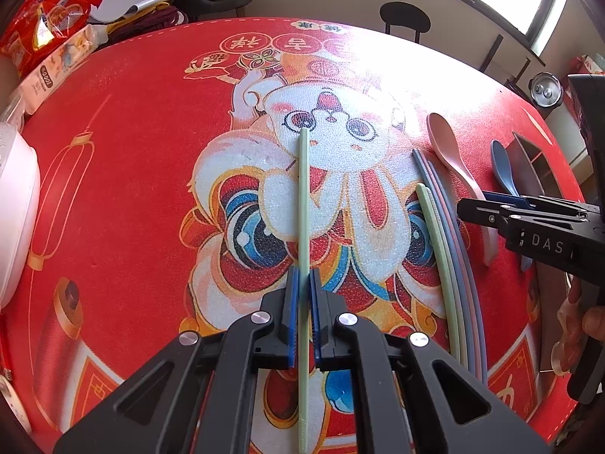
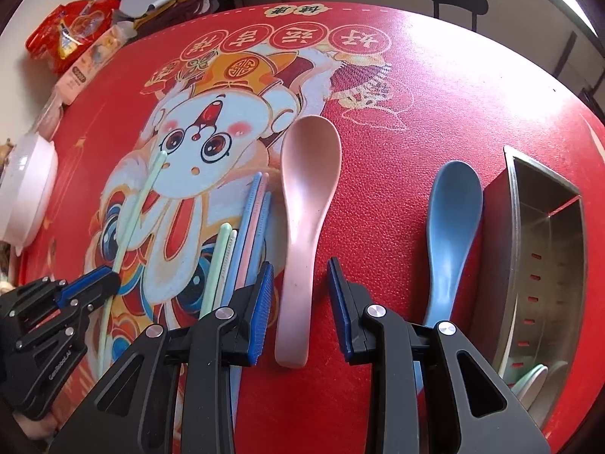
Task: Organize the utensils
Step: 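Lift the pink spoon with the right tool while the left tool carries the green chopstick toward the tray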
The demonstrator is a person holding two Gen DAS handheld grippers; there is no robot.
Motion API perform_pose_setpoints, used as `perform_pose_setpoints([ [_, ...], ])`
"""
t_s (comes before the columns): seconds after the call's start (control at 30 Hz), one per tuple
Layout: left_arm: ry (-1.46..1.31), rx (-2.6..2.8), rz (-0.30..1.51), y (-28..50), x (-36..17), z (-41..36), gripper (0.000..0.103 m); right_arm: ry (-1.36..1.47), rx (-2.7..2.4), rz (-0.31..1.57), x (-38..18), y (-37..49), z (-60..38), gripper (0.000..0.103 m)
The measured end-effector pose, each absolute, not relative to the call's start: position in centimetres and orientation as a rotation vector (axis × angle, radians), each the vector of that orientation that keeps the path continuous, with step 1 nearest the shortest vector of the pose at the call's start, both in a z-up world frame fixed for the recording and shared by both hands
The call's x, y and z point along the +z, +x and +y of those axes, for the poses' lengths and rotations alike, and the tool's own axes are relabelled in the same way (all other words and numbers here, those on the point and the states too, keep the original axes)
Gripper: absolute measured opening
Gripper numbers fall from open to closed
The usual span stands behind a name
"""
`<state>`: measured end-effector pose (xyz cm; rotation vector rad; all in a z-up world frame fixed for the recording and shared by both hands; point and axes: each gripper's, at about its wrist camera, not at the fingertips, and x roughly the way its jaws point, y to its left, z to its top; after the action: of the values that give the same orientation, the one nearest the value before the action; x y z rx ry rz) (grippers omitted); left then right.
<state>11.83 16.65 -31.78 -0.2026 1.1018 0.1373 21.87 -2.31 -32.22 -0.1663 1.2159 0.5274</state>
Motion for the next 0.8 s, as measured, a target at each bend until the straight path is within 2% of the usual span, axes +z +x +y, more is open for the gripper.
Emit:
perform_pose_setpoints([
  [0.3, -0.194, 0.138, 1.085, 11.7, -31.8, 16.2, 0.011, -0.161, 0.528, 1.194, -32.1, 21.5, -2.7, 0.029],
  [0.43, -0.202, 0.137, 1.087, 11.7, -31.7, 16.3, 0.011, -0.181, 0.507, 1.199, -32.1, 21.5, -2.3, 0.016],
  [0.57, -0.195, 0.131, 1.086, 11.7, -31.6, 16.3, 0.010, -0.150, 0.530, 1.217, -32.1, 21.5, -2.2, 0.015],
  [0.63, -0.195, 0.136, 1.083, 11.7, -31.6, 16.4, 0.006, -0.145, 0.544, 1.219, -32.1, 21.2, -2.1, 0.015],
  [0.8, -0.257, 0.104, 1.075, 11.3, -31.7, 17.1, 0.006, -0.122, 0.559, 1.219, -32.0, 20.6, -2.3, 0.015],
])
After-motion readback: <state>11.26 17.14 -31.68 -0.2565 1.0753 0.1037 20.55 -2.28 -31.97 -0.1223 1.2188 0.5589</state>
